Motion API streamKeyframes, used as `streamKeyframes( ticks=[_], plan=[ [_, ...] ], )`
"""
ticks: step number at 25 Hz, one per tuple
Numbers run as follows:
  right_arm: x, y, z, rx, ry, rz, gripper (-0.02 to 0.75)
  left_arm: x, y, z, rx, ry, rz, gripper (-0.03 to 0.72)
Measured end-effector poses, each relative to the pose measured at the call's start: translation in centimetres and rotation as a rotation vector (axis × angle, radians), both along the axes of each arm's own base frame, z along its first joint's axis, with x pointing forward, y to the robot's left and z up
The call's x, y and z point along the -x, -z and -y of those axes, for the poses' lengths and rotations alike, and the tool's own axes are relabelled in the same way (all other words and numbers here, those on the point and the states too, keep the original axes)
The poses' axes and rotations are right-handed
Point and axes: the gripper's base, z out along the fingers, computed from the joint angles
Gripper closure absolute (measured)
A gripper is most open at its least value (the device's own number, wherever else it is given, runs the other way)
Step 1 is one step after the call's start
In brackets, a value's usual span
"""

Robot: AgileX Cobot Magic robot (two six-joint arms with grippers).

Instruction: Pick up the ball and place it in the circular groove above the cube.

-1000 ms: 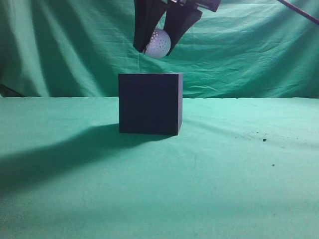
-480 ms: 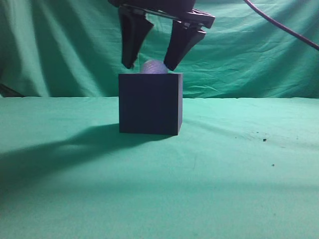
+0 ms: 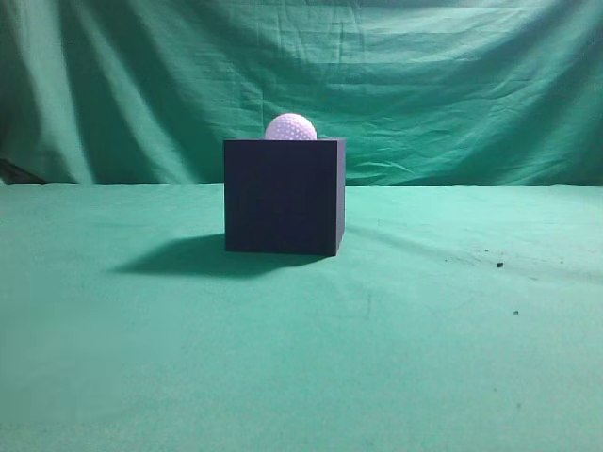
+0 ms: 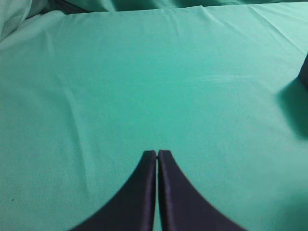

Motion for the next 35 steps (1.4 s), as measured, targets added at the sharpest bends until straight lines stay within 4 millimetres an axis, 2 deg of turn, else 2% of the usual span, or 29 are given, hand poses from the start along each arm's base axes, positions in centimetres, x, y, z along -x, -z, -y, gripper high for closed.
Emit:
streamKeyframes(
  ticks=[2,9,17,20,24,28,32,35],
  plan=[
    [1.6,-2.4,1.3,-0.015,0.012,0.001,0.738,0.0,0.0,0.0,0.0,0.0,0.0,0.688],
    [8.3,-9.4,6.4,-0.092,0.07,0.024,0.738,0.0,0.0,0.0,0.0,0.0,0.0,0.688],
    [15.8,-14.7,12.2,-0.254,0.112,0.148,0.738,0.0,0.0,0.0,0.0,0.0,0.0,0.688],
    [18.7,-14.1,14.5,-0.277,0.11,0.174,0.738,0.0,0.0,0.0,0.0,0.0,0.0,0.688],
    [22.2,-11.1,17.4,-0.285,0.114,0.192,0.738,0.0,0.0,0.0,0.0,0.0,0.0,0.688],
    [25.1,-8.2,19.4,-0.361,0.105,0.228,0.738,0.0,0.0,0.0,0.0,0.0,0.0,0.688],
    [27.0,-5.5,20.5,-0.41,0.092,0.225,0.738,0.0,0.0,0.0,0.0,0.0,0.0,0.688],
    [28.0,-4.5,21.1,-0.435,0.089,0.244,0.738,0.0,0.0,0.0,0.0,0.0,0.0,0.688]
  ],
)
